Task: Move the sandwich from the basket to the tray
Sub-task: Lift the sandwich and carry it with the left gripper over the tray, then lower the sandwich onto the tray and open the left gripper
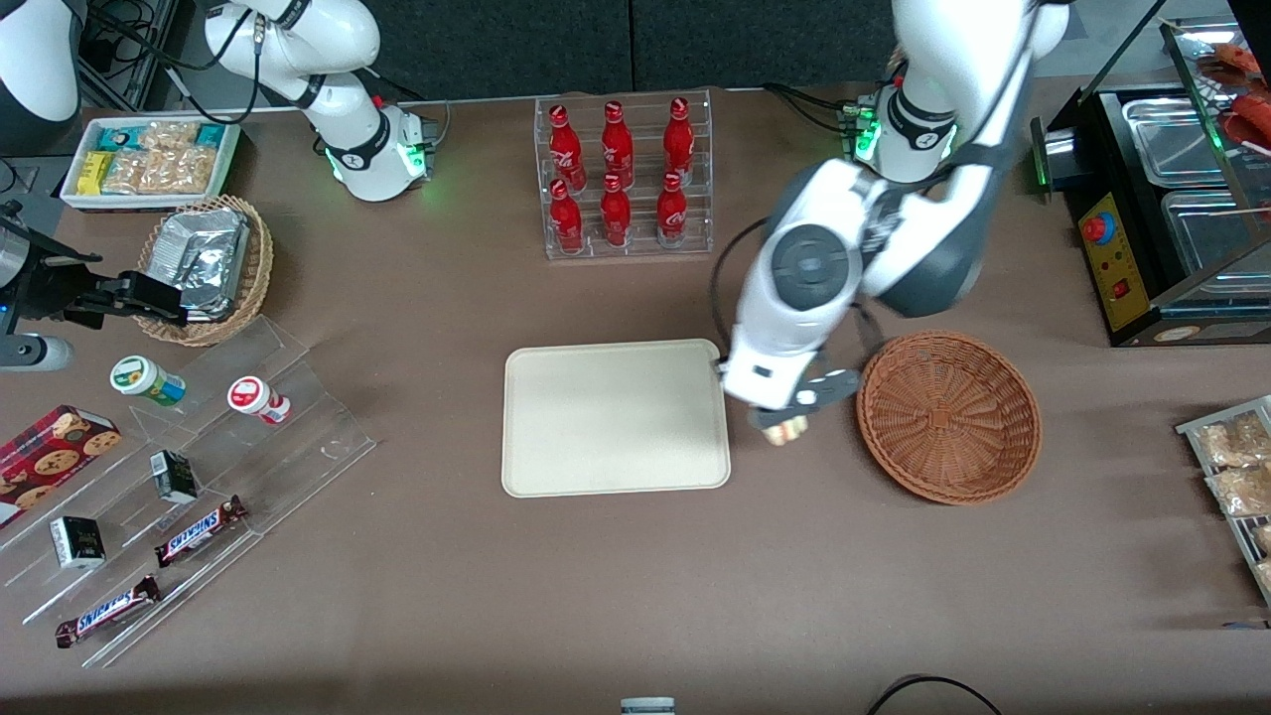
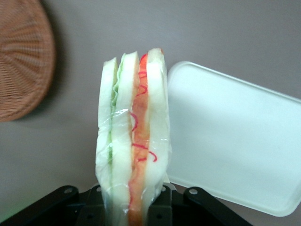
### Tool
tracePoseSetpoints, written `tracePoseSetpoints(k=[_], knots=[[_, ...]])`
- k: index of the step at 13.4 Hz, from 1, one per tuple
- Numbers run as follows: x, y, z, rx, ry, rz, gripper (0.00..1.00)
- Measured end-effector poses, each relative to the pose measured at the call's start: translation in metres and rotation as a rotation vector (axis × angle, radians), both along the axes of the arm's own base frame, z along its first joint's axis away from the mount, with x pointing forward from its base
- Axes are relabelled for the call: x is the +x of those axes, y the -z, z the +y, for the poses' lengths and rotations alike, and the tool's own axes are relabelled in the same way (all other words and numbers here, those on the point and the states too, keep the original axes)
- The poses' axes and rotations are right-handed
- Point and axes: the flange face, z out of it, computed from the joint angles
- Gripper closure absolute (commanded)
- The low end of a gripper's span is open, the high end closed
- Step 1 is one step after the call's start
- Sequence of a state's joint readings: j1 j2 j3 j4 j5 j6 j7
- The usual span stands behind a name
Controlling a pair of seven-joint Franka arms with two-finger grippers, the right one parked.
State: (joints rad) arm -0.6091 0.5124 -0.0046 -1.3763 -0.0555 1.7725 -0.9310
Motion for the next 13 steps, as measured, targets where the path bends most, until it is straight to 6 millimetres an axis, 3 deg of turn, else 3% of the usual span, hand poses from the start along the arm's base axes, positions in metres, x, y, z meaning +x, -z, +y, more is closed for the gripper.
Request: tracePoseSetpoints(k=[3,5,7,10,13], knots=[[-0.008,0.020,-0.056,-0.049,0.150,-0.002,0.89],[-0.011,0.028,-0.081,-0.115,0.231,-0.028,0.89],[-0.019,0.044,-0.100,-0.143,0.275,-0.026,0.88],[-0.044,0.087,-0.130,-0.129,0.332,0.015,0.86],[-0.056,0.129,-0.143,-0.103,0.358,0.045,0.82]])
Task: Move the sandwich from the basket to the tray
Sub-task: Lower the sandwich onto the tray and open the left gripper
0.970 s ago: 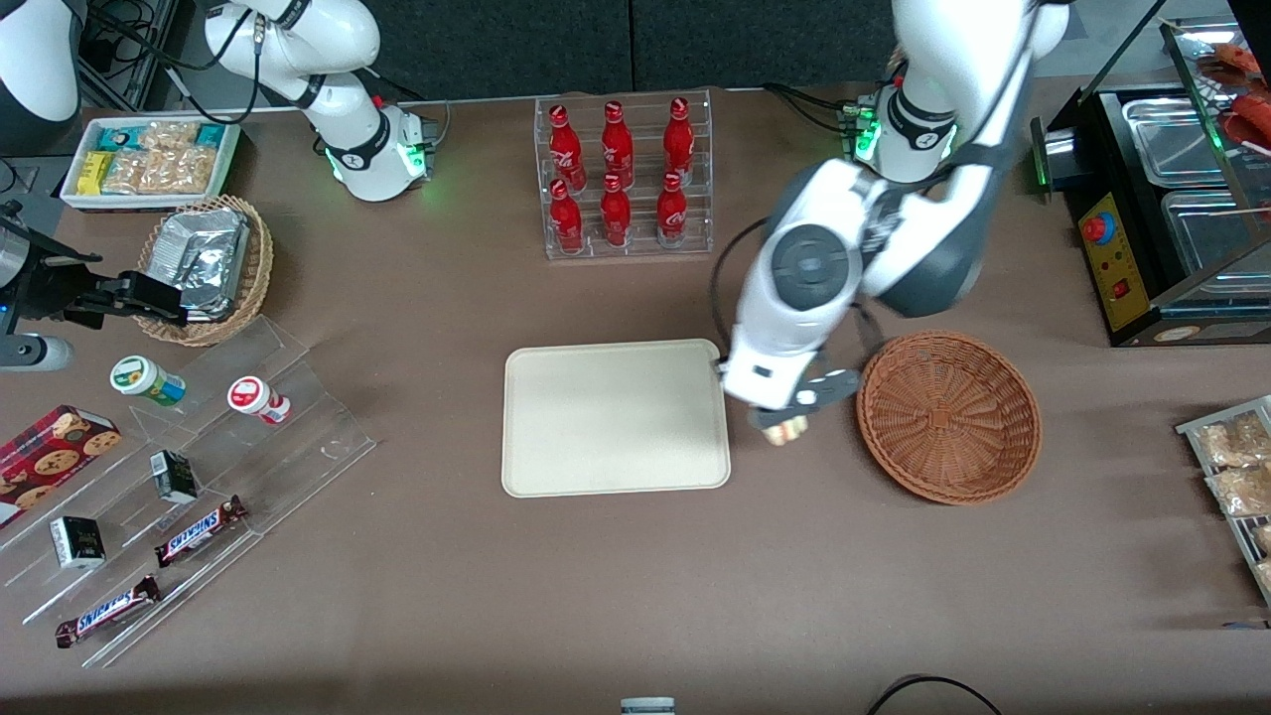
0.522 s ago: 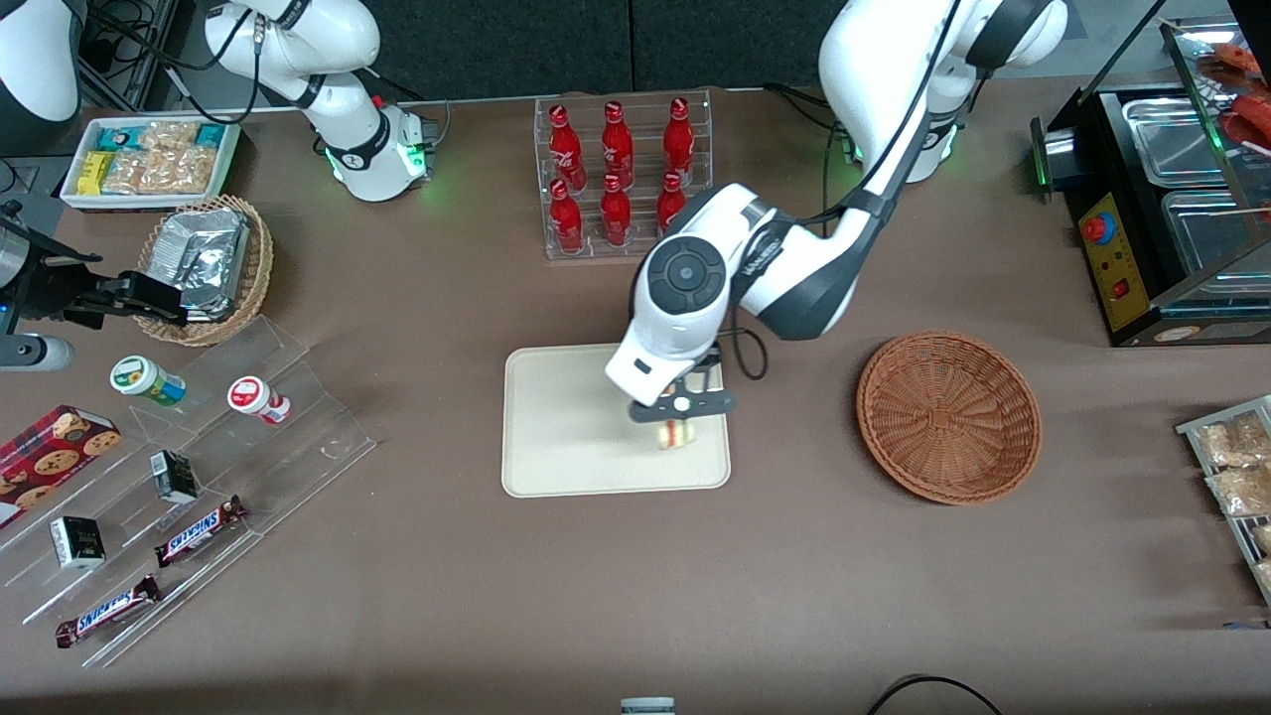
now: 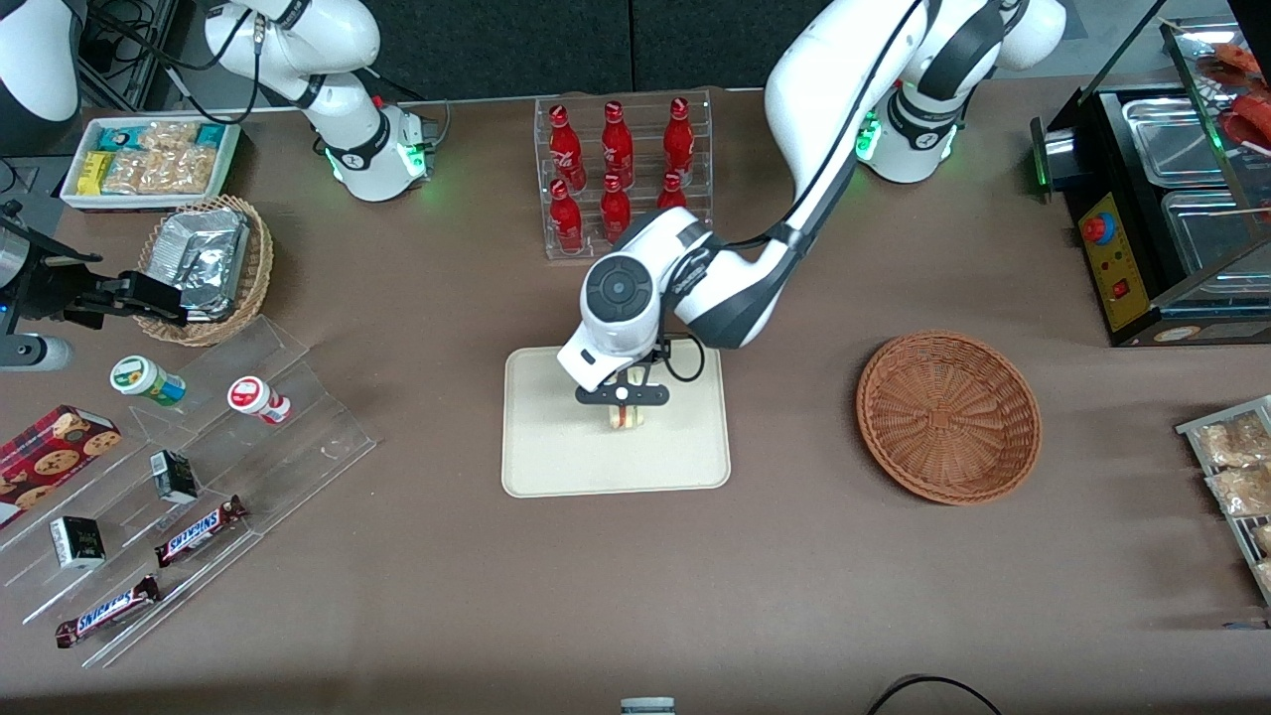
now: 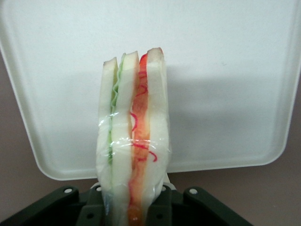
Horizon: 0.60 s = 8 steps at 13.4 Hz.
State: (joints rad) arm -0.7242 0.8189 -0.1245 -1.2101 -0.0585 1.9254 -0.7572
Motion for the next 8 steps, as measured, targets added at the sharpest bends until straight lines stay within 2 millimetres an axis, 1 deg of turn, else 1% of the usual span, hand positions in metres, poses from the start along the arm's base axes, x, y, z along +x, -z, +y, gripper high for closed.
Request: tracePoseSetpoints(k=[2,5,8], knots=[[-0.001,0.021,-0.002,0.008,0.005,0.007,0.79],[0.000,0.043,-0.004,-0.002,0.000,-0.005,0.80],[0.016,0.053,0.003,-0.009,-0.023,-0.042,0.79]])
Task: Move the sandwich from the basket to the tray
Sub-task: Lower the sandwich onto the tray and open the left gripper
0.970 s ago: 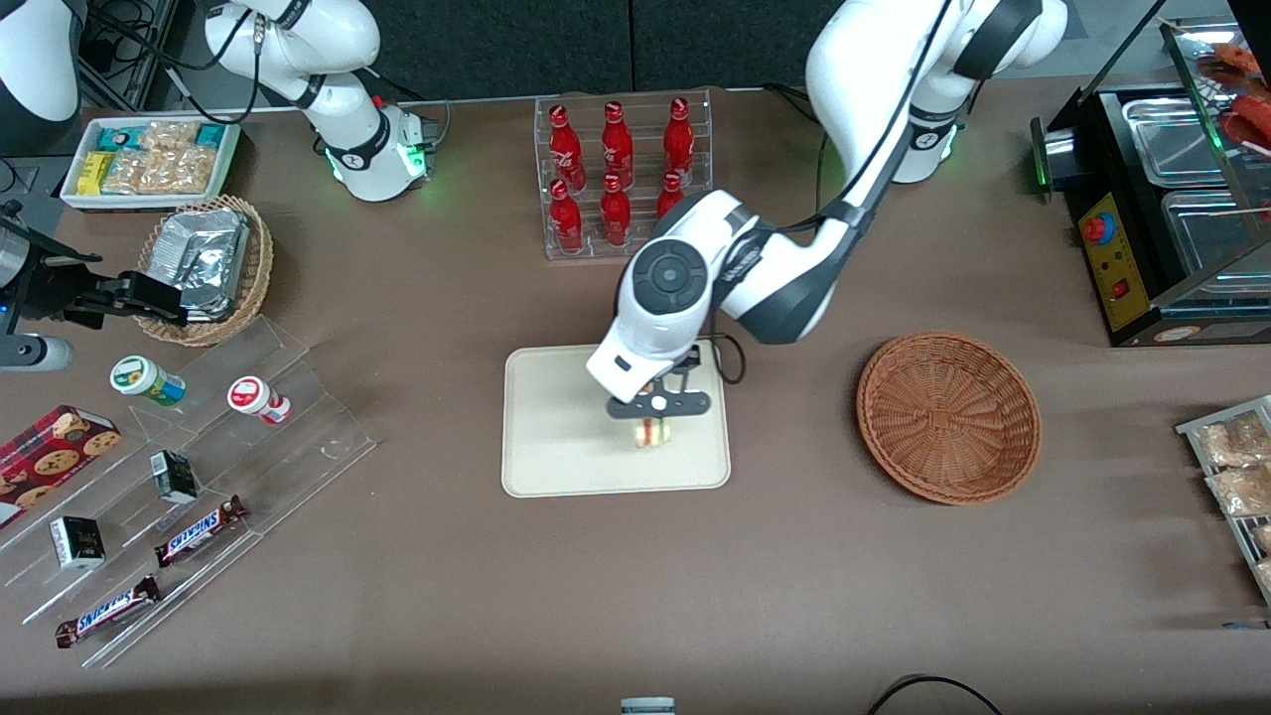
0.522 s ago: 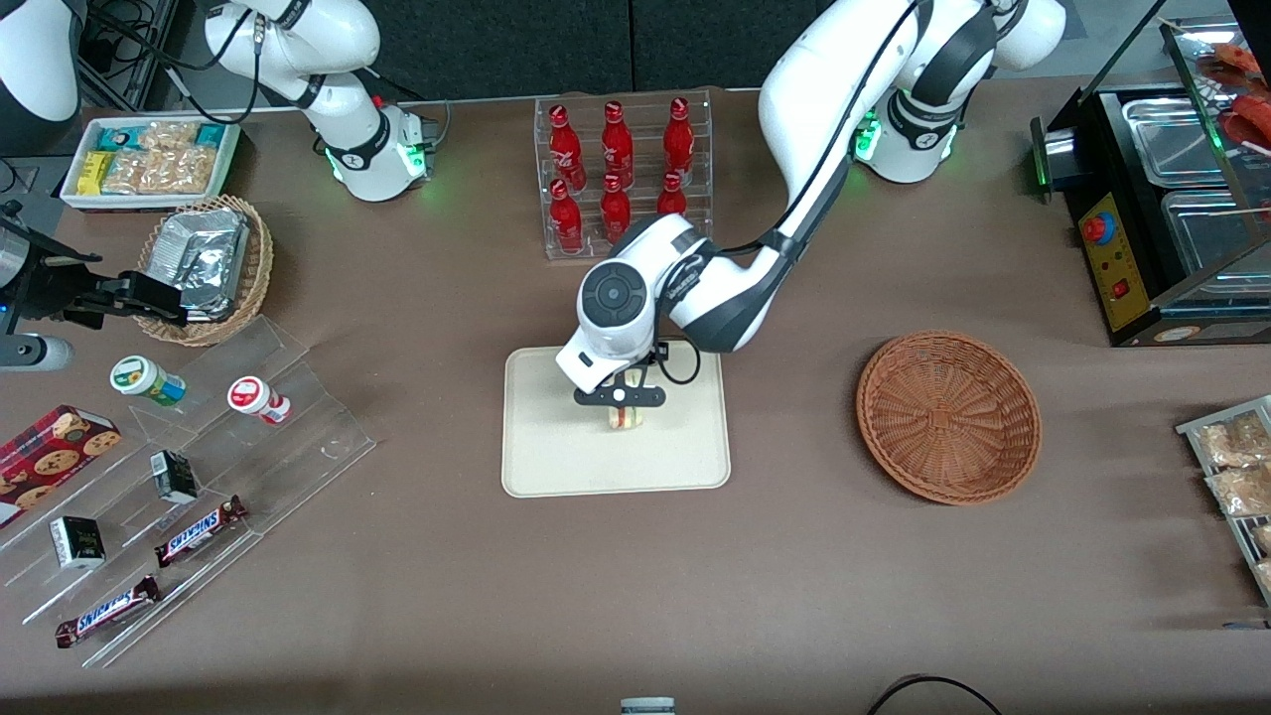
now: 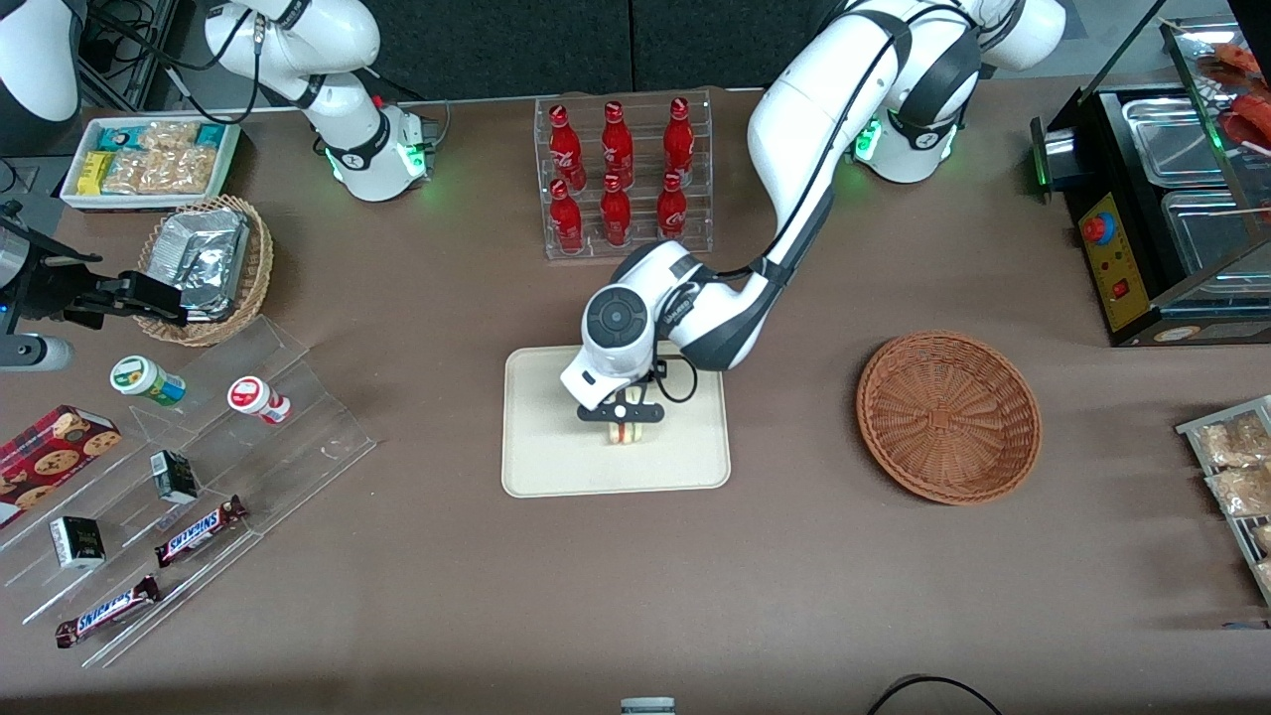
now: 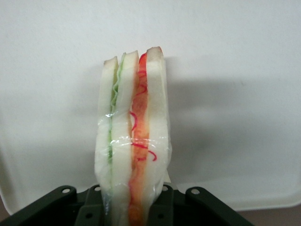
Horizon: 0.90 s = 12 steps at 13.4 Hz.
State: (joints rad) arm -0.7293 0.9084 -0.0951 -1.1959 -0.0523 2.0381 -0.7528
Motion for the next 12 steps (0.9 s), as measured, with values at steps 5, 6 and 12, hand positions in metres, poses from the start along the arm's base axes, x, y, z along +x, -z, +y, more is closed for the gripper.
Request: tracePoseSetpoints(k=[5,6,12], knots=[[0.018,0.008,0.008,0.002,-0.017,-0.034,0.79],[0.019,0.011,0.008,0.008,-0.011,-0.040,0.75],[0.018,0.014,0.006,0.019,0.026,-0.051,0.01]])
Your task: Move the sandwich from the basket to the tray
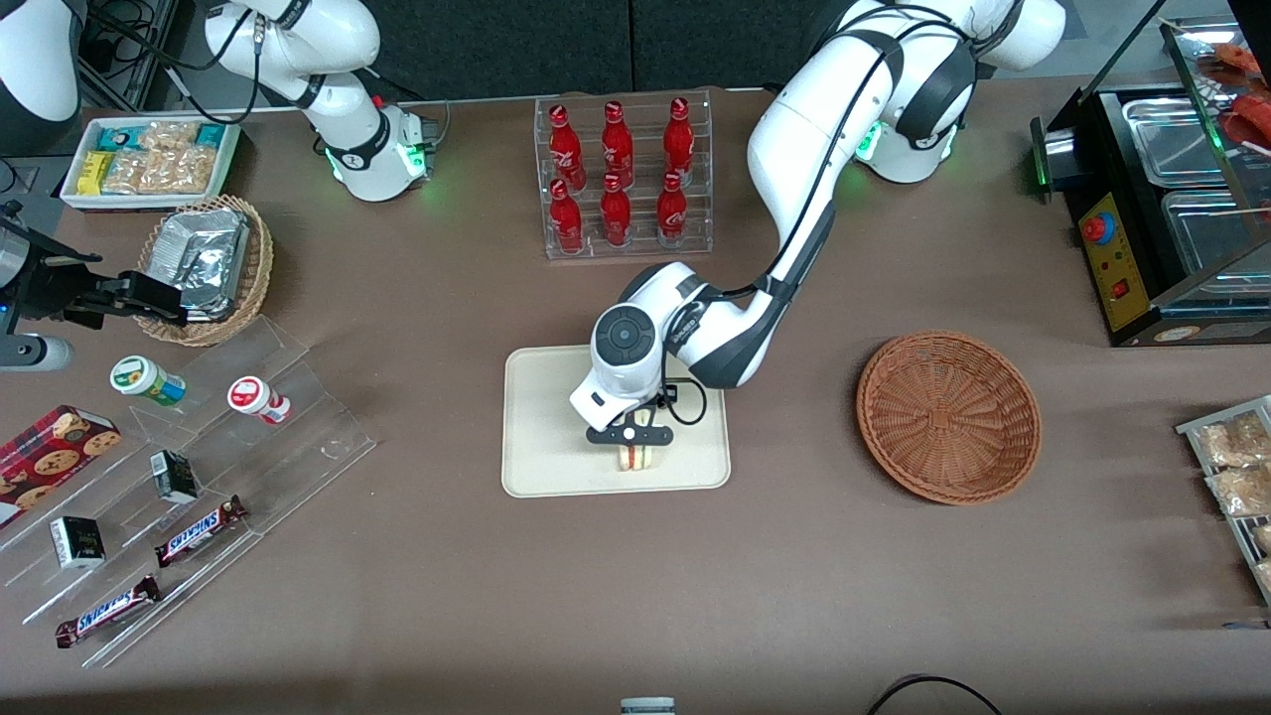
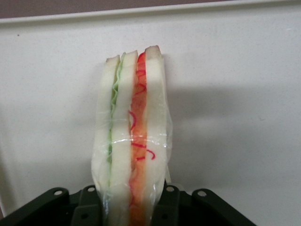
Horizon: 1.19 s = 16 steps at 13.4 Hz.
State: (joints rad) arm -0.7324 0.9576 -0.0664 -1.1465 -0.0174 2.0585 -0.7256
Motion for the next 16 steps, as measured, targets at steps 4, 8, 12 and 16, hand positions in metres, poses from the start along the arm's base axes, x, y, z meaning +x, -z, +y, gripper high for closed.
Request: tracePoseSetpoints(k=[4,8,12,16], knots=[[0.002,-0.016,0.000,0.012,0.003,0.013,0.01],[0.026,-0.084,0.030,0.007,-0.049,0.024,0.01],[0.056,-0.123,0.118,0.000,-0.106,0.056,0.01],[0.042,-0.120,0.218,-0.001,-0.081,0.048,0.01]])
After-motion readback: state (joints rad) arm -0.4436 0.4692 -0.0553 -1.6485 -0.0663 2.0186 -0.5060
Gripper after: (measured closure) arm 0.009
